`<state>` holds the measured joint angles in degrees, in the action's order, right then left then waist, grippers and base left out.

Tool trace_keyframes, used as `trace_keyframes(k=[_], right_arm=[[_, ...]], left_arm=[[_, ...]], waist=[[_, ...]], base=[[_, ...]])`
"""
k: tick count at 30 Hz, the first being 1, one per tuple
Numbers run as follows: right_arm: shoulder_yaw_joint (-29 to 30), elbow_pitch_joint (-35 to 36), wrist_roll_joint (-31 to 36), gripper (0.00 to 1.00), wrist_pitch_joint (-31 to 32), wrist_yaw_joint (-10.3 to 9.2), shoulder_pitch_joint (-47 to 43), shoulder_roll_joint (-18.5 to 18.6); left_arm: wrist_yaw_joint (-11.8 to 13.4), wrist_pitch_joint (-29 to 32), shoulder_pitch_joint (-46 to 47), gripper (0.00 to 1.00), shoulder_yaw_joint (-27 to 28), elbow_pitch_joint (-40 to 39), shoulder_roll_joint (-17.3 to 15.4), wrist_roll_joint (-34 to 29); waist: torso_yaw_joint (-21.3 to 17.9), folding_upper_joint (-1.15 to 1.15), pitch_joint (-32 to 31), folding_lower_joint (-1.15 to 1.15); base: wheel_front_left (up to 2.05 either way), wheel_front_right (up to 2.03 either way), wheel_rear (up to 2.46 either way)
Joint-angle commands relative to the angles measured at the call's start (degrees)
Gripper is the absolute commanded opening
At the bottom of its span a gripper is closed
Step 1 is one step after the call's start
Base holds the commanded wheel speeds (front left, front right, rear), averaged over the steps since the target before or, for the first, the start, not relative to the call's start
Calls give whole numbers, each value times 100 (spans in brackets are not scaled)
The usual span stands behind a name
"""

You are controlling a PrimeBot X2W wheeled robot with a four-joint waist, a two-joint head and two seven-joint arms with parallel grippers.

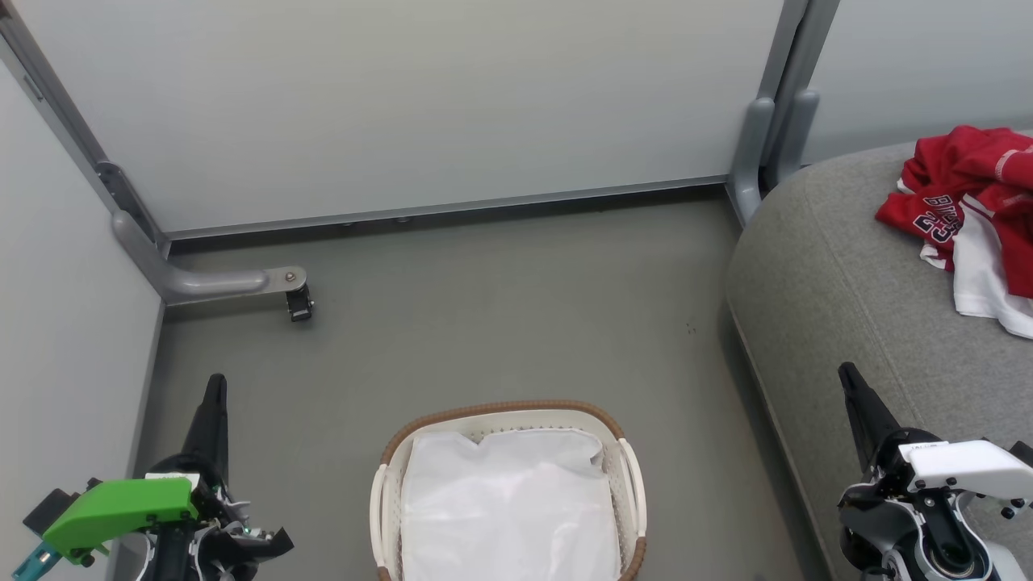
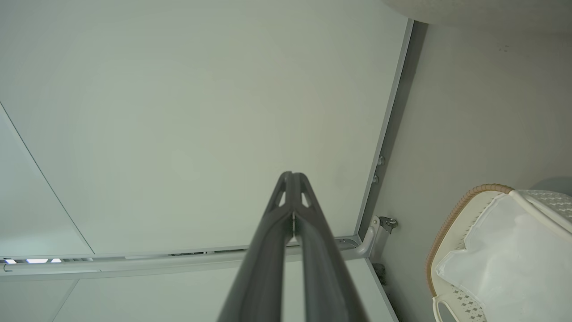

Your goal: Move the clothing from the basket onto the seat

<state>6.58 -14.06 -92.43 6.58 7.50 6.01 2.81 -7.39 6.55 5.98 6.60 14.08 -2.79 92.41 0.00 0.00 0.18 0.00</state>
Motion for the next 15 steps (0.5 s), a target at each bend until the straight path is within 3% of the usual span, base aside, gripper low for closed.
trace_keyframes(k=[1, 15], right_arm=[[12, 11, 14, 0, 17, -2, 44, 18], [12, 11, 14, 0, 17, -2, 44, 18]], left_arm=[[-28, 19, 58, 0, 6, -10, -19, -4], [-28, 18, 58, 0, 5, -9, -19, -3]], waist=[[0, 0, 0, 0], [0, 0, 0, 0]], base=[[0, 0, 0], [0, 0, 0]])
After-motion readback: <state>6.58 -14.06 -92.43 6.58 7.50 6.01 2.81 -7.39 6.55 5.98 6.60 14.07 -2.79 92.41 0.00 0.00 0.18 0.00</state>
